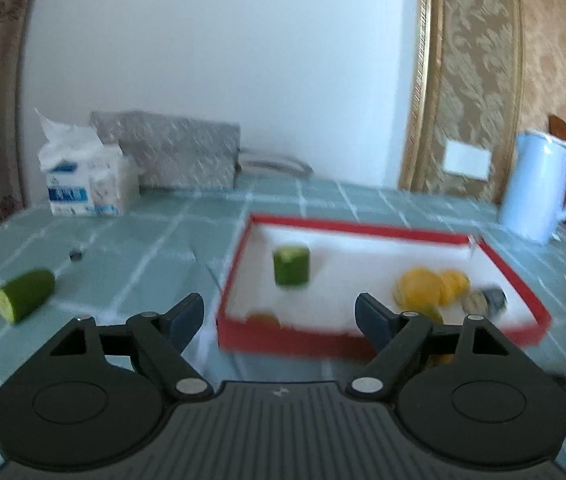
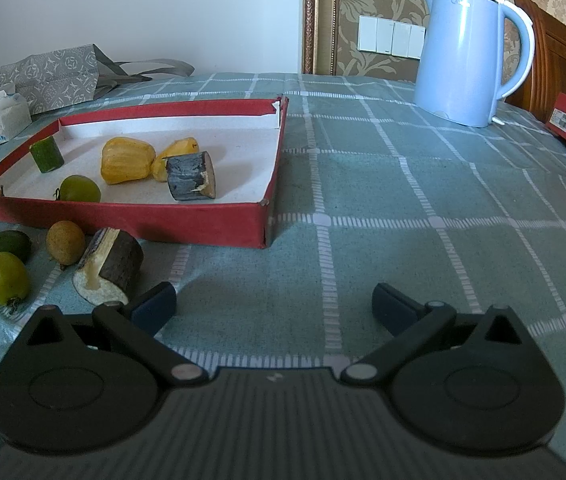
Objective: Organize fruits
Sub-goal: 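Carry the cucumber chunk into the red tray and open the left tool, then move the left tool to the halved cucumber piece and grasp it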
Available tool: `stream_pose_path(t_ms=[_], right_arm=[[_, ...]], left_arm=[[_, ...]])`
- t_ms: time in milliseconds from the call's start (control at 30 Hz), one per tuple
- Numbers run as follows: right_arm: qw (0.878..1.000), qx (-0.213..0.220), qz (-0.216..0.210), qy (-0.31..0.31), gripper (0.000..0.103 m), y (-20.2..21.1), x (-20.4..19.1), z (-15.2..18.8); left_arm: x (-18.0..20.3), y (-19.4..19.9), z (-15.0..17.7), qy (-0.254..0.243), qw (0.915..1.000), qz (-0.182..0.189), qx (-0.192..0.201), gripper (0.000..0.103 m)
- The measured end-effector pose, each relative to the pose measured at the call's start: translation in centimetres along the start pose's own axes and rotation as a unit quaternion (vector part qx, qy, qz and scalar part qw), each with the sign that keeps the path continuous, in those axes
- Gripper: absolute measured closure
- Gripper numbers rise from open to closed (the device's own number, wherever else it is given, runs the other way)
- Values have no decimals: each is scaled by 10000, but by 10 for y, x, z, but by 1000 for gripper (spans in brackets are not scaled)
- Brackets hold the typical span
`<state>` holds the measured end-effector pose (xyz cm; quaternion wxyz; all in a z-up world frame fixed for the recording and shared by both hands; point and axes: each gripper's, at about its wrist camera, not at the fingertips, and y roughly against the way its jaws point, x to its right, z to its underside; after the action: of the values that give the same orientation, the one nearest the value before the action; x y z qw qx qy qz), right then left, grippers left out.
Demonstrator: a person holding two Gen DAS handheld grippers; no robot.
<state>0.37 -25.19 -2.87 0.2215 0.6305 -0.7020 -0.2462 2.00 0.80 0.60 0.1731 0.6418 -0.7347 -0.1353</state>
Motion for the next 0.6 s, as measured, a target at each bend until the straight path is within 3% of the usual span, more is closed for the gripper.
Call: stream_pose_path(t_ms=[367, 467, 600], right_arm=[[10000, -2, -1, 0, 0, 0, 0, 0], [10000, -2, -1, 0, 0, 0, 0, 0], [10000, -2, -1, 0, 0, 0, 0, 0]], left_arm=[[28, -11, 15, -898, 9955, 37, -299, 21], [26, -13, 12, -860, 9952, 268, -369, 21], [25, -16, 12, -938, 9876, 1038, -707, 21]])
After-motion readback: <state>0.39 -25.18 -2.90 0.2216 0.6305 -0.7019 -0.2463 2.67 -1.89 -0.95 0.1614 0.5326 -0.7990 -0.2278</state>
